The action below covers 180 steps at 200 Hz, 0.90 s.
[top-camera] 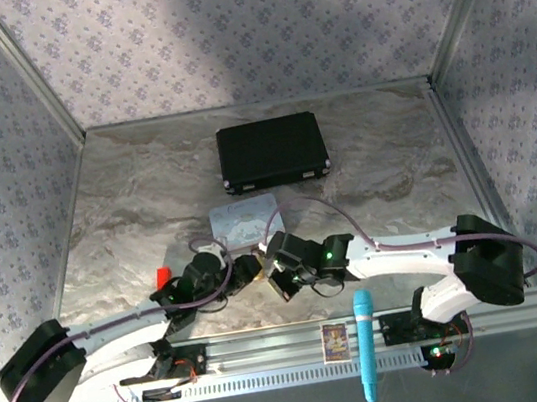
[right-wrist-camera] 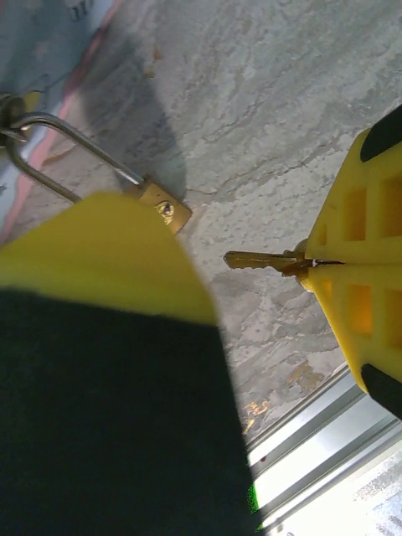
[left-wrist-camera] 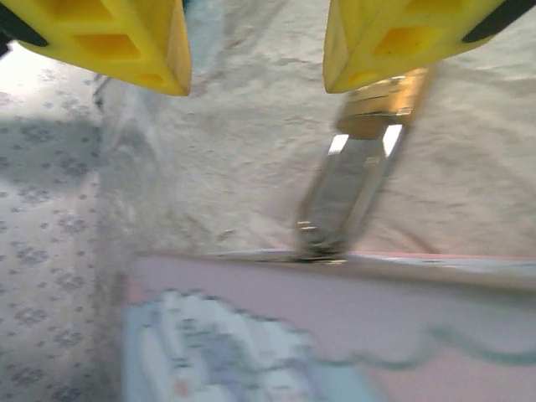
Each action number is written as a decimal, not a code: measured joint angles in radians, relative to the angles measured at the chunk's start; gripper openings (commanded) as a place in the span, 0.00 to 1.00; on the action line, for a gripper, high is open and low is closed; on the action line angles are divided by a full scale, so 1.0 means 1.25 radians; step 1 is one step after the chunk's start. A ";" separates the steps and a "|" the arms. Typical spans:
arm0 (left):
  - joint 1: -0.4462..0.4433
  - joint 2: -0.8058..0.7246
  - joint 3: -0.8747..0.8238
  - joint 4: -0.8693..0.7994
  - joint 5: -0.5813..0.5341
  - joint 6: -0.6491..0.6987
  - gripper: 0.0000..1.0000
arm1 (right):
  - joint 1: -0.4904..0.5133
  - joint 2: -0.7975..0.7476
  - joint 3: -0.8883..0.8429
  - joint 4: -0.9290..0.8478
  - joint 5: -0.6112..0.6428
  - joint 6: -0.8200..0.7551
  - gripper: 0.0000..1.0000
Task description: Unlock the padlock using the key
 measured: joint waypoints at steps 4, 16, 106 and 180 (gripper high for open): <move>-0.002 0.001 0.005 0.006 0.001 -0.003 0.39 | -0.001 0.000 0.002 0.002 0.000 -0.002 0.00; -0.004 0.001 0.014 0.021 0.003 -0.011 0.32 | -0.004 0.000 0.005 0.010 0.001 -0.005 0.00; -0.007 0.017 0.017 0.041 0.005 -0.064 0.14 | -0.018 -0.039 -0.013 0.103 0.010 -0.002 0.00; -0.010 0.000 0.024 0.035 -0.013 -0.068 0.00 | -0.064 -0.062 -0.067 0.163 -0.001 0.002 0.71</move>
